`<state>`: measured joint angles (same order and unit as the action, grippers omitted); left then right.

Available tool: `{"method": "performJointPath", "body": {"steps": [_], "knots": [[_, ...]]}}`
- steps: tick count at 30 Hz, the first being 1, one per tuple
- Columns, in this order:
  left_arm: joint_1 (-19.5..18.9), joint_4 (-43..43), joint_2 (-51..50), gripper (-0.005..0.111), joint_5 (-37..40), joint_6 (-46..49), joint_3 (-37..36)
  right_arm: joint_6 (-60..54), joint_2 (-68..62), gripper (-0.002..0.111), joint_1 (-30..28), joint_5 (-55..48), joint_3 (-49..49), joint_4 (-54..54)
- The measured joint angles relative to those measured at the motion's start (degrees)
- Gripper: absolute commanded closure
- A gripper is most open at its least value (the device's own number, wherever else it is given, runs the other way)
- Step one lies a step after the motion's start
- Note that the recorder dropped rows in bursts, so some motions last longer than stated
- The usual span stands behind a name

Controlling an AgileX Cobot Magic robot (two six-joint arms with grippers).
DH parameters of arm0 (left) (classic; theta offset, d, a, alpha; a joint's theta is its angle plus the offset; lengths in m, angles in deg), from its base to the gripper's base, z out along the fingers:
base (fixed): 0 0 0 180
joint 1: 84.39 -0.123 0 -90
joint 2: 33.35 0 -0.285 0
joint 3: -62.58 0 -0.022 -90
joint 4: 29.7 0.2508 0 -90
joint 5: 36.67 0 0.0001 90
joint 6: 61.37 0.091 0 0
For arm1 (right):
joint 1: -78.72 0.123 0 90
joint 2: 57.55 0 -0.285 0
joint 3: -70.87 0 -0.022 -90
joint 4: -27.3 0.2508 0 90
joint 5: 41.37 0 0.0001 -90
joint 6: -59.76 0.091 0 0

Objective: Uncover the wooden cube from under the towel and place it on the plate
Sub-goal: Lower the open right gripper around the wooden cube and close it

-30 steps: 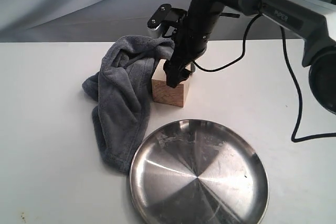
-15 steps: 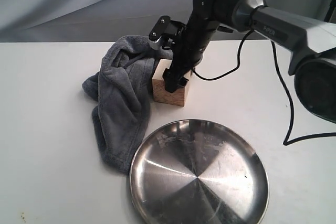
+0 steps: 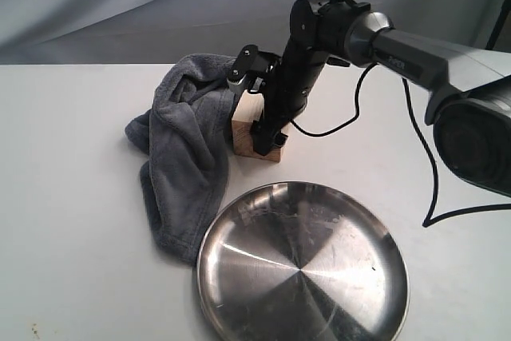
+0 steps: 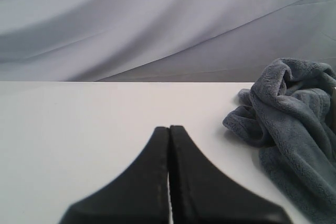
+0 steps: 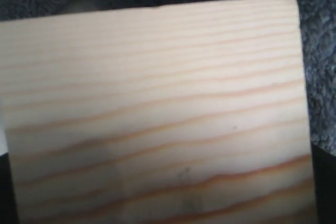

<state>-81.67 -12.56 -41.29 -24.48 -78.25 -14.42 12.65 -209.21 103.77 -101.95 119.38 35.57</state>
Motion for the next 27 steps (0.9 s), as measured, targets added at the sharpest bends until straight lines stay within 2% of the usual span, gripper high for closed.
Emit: {"method": "performJointPath", "body": {"steps": [2,10,21,24,27], "knots": [[0.0,0.0,0.0,0.107,0.0,0.0,0.0,-0.1,0.0,0.024,0.0,0.0,0.0,0.0],[0.0,0.0,0.0,0.107,0.0,0.0,0.0,0.95,-0.23,0.059,0.0,0.0,0.0,0.26],[0.0,0.0,0.0,0.107,0.0,0.0,0.0,2.14,-0.23,0.098,0.0,0.0,0.0,0.26],[0.0,0.0,0.0,0.107,0.0,0.0,0.0,2.27,-0.23,0.108,0.0,0.0,0.0,0.26],[0.0,0.0,0.0,0.107,0.0,0.0,0.0,2.27,-0.23,0.108,0.0,-0.35,0.08,0.26]]}}
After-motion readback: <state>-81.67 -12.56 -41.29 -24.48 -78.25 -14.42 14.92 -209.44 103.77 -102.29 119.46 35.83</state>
